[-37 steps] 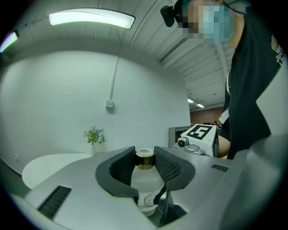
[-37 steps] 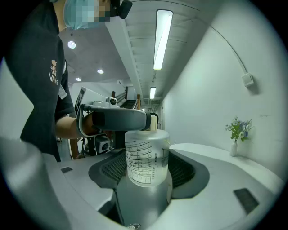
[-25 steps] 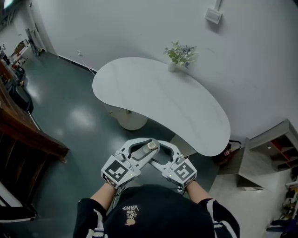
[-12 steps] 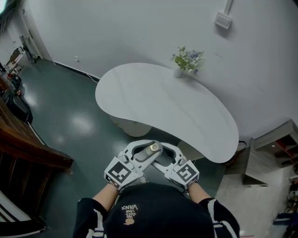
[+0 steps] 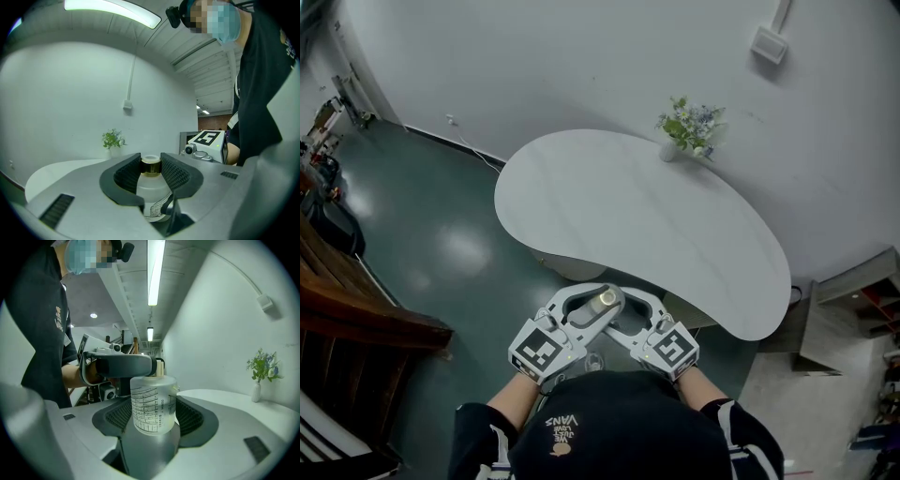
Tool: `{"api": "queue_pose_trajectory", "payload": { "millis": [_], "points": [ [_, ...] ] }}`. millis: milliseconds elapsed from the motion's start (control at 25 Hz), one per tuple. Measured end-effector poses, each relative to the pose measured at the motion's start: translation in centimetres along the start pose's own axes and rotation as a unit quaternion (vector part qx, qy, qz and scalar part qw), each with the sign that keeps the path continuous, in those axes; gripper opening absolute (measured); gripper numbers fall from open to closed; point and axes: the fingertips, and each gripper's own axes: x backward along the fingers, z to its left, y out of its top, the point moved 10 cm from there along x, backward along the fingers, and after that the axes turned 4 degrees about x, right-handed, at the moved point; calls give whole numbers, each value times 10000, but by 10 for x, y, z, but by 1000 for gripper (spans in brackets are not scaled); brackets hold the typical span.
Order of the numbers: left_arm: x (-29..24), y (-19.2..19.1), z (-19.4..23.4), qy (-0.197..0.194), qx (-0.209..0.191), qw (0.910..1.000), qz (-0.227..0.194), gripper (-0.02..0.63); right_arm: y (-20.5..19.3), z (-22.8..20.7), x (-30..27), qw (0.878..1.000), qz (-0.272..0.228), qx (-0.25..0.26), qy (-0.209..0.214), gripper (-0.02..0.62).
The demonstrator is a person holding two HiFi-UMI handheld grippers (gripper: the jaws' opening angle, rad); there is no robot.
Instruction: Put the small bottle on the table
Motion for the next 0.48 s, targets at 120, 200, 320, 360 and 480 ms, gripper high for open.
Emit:
{"api": "queue_pose_trajectory", "payload": {
  "millis": [120,200,320,360,480],
  "points": [
    [-9,4,24,62,5,10000,15,149,4,-22,-17,9999,12,-46,89,262],
    [-17,7,39,121,14,9999,6,149,5,-39,-26,9998,0,23,177,261],
    [-31,11,61,208,22,9998,7,149,6,-66,-39,9996,-12,102,273,261],
    [-37,13,69,240,5,9997,4,149,7,-75,-44,9995,-14,119,302,262],
    [-51,14,90,349,1,9994,-6,149,9,-101,-56,9991,3,81,405,262]
  ]
}}
